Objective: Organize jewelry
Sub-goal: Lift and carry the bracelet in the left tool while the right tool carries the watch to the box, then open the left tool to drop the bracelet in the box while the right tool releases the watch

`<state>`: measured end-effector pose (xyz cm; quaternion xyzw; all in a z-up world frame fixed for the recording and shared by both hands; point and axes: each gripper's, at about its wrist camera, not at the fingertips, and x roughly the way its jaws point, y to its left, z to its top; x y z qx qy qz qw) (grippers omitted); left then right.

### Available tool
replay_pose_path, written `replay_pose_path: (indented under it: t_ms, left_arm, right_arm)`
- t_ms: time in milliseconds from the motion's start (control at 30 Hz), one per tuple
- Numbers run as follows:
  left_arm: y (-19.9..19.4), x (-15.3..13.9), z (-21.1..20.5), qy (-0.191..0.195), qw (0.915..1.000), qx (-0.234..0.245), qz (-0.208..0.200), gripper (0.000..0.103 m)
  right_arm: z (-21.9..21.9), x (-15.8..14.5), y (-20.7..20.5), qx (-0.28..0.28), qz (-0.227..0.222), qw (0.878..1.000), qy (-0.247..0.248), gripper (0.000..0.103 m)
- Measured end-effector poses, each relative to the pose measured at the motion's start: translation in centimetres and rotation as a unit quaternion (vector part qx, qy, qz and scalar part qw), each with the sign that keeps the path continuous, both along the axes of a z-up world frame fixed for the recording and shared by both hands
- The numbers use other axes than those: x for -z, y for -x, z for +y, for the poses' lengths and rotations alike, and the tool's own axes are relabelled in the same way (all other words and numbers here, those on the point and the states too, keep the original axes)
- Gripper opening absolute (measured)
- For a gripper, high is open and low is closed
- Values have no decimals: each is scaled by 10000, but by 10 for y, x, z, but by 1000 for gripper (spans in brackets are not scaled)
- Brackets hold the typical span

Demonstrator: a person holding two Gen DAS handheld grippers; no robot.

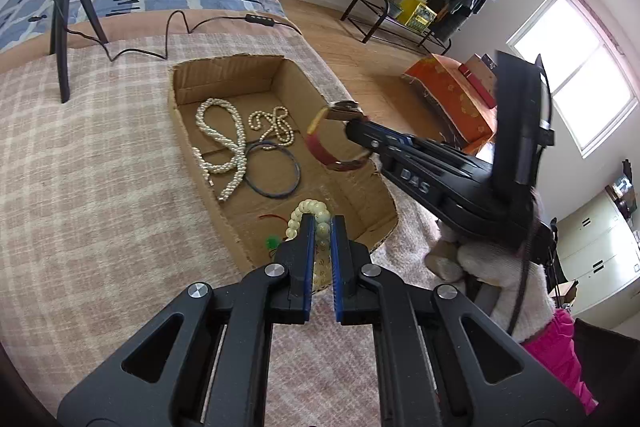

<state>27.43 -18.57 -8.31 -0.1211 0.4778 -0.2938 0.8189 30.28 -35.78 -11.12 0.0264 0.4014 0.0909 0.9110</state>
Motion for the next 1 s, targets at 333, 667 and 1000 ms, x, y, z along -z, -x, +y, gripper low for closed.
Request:
replay_pose_path:
  t_ms: [333,667,1000]
  left_arm:
    - [-8,13,-29,48,9998,137,113,5]
    - [-14,21,-44,-12,9998,201,88,5]
    - [-12,17,-42,-238,9994,241,-70,40]
  right_arm:
    - [-5,16,-32,144,189,9996,-174,7]
    - [-7,24,-42,125,316,9989,-311,12]
    - [-3,8,-35,158,-3,9996,-221,78]
